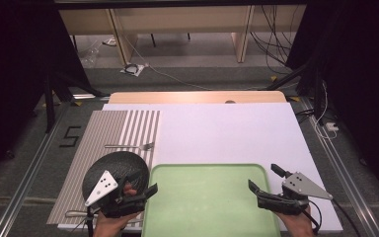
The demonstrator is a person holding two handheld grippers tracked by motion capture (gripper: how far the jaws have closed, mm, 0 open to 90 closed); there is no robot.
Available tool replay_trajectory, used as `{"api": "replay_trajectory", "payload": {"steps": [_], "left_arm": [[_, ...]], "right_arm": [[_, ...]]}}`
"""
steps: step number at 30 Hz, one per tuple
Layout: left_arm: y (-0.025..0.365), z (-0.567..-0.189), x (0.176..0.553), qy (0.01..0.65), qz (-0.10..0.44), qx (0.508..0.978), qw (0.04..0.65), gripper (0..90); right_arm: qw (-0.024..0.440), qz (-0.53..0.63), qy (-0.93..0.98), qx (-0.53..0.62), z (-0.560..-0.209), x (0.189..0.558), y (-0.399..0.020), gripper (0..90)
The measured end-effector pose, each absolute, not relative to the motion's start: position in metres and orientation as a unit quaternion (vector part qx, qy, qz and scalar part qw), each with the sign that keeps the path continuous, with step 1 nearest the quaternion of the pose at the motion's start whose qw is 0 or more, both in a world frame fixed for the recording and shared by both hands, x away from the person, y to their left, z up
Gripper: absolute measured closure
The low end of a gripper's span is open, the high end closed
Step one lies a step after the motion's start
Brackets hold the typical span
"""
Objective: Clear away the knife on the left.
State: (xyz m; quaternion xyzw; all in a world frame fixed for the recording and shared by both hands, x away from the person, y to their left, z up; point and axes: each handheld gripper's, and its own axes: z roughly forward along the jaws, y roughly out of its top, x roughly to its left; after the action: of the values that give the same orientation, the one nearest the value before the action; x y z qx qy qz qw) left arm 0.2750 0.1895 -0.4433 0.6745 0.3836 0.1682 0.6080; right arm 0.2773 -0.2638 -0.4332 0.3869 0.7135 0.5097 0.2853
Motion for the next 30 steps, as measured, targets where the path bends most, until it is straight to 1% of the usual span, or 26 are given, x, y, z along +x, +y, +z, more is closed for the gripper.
{"api": "replay_trajectory", "payload": {"steps": [11,20,30], "left_arm": [[0.191,-0.443,0.276,0.386,0.171,0.672,0.608,20.1],[0.197,-0.441,0.280,0.398,0.184,0.674,0.595,20.3],[0.209,-0.439,0.282,0.396,0.188,0.698,0.567,21.3]], "right_arm": [[0.283,0.510,0.716,0.383,-0.434,0.278,-0.262,11.5],[0.276,0.510,0.721,0.380,-0.436,0.279,-0.263,11.8],[0.278,0.513,0.718,0.380,-0.434,0.275,-0.264,12.5]]}}
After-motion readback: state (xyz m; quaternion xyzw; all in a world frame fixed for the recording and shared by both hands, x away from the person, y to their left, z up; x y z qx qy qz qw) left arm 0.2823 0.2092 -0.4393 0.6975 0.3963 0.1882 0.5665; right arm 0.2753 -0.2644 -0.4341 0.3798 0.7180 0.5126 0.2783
